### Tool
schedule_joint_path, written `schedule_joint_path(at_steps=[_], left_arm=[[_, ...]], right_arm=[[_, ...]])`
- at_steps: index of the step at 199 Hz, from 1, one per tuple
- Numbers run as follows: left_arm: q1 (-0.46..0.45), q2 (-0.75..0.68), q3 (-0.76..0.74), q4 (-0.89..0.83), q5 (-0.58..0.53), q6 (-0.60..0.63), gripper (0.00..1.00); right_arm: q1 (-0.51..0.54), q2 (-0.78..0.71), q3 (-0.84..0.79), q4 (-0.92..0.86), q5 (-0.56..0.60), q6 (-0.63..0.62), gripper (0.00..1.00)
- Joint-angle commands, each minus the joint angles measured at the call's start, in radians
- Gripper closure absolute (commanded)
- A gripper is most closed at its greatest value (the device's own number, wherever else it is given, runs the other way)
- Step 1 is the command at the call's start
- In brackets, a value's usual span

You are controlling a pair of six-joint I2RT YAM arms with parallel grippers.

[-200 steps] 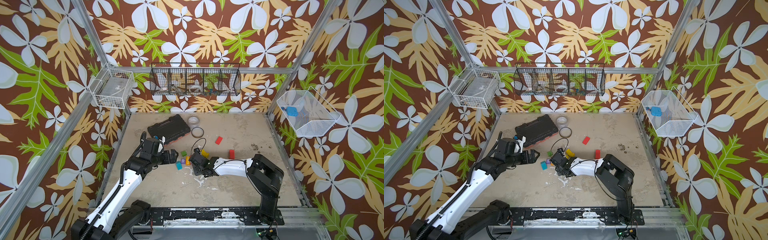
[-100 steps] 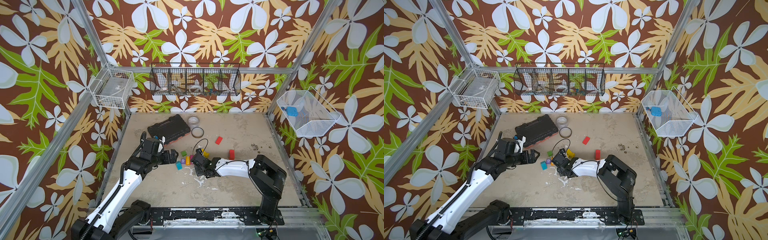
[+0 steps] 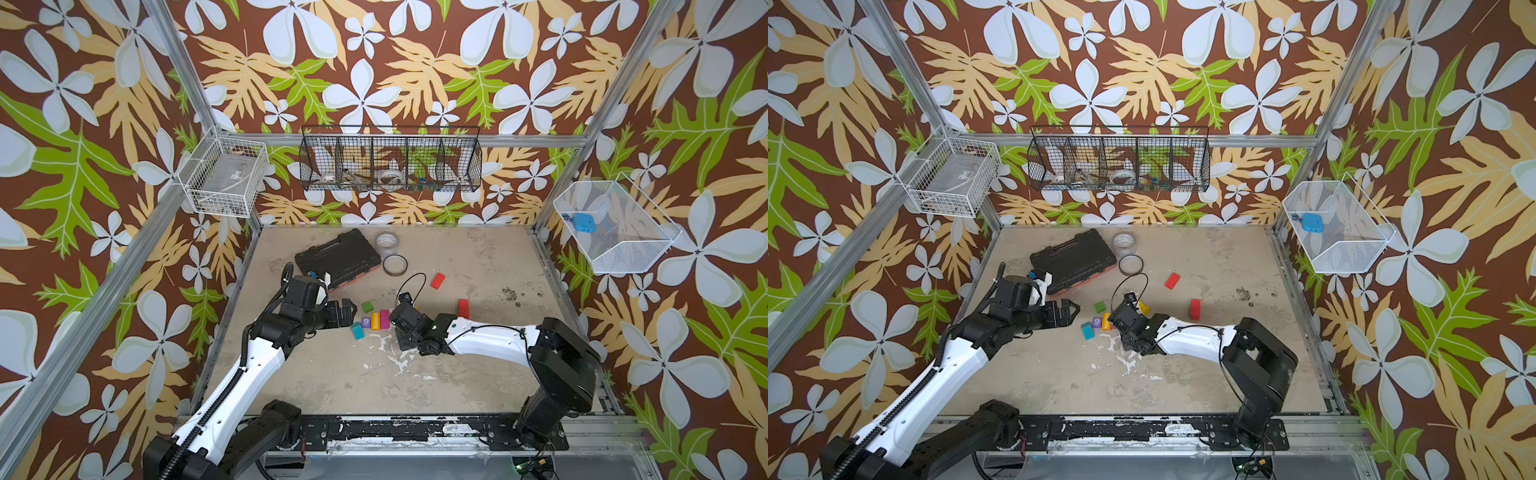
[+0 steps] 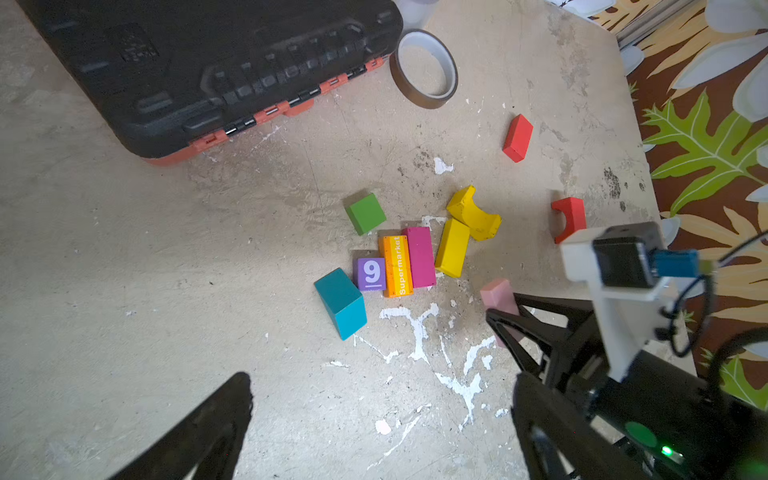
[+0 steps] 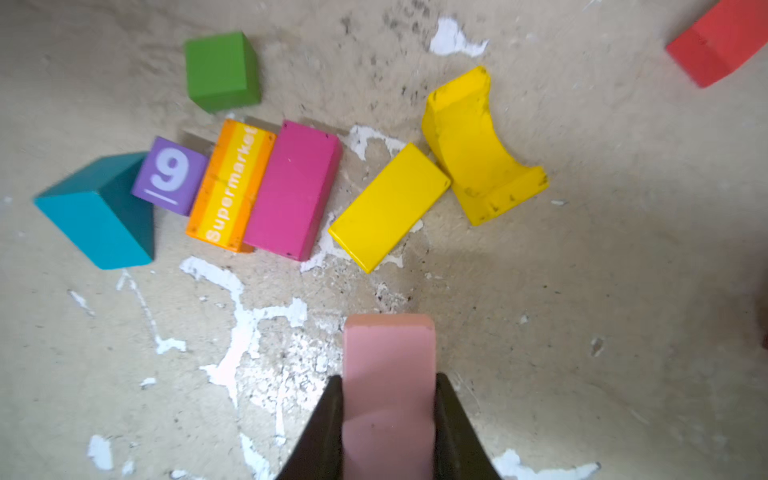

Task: Build the wood block tower
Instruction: 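Lift the pink block with the right gripper and carry it toward the red block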

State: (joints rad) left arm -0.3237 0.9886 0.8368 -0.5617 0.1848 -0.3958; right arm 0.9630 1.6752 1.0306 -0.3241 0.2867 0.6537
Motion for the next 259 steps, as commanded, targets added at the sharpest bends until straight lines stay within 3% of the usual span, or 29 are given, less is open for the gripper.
schedule_joint_path(at_steps=[1, 39, 66, 92, 133, 169, 205, 259], left_arm=[[-0.002, -0.01, 0.006, -0.001, -0.01, 0.0, 0.02], [-0.003, 0.0, 0.006, 0.0, 0.003, 0.003, 0.02], [-0.002, -0.025, 0.005, 0.001, 0.003, 0.003, 0.02], [-0.002, -0.05, 0.004, 0.006, 0.006, 0.003, 0.01], [-0.002, -0.044, 0.004, 0.005, 0.015, 0.008, 0.02], [-0.002, -0.062, 0.002, 0.007, 0.01, 0.006, 0.02], [-0.002, -0.069, 0.002, 0.008, 0.009, 0.006, 0.02], [-0.002, -0.061, 0.002, 0.008, 0.013, 0.006, 0.02]], right_arm=[[-0.001, -0.054, -0.013, -0.041, 0.056, 0.013, 0.71], [-0.076, -0.148, -0.02, -0.054, 0.042, -0.012, 0.74], [-0.175, -0.201, -0.03, -0.033, 0.04, -0.037, 0.75], [-0.291, -0.206, -0.054, 0.048, -0.032, -0.036, 0.78], [-0.443, -0.054, 0.062, 0.08, -0.098, -0.067, 0.84], [-0.513, 0.081, 0.193, 0.052, -0.086, -0.078, 0.83], [-0.536, 0.202, 0.304, 0.031, -0.088, -0.054, 0.84], [-0.526, 0.36, 0.454, 0.039, -0.181, 0.001, 0.87]])
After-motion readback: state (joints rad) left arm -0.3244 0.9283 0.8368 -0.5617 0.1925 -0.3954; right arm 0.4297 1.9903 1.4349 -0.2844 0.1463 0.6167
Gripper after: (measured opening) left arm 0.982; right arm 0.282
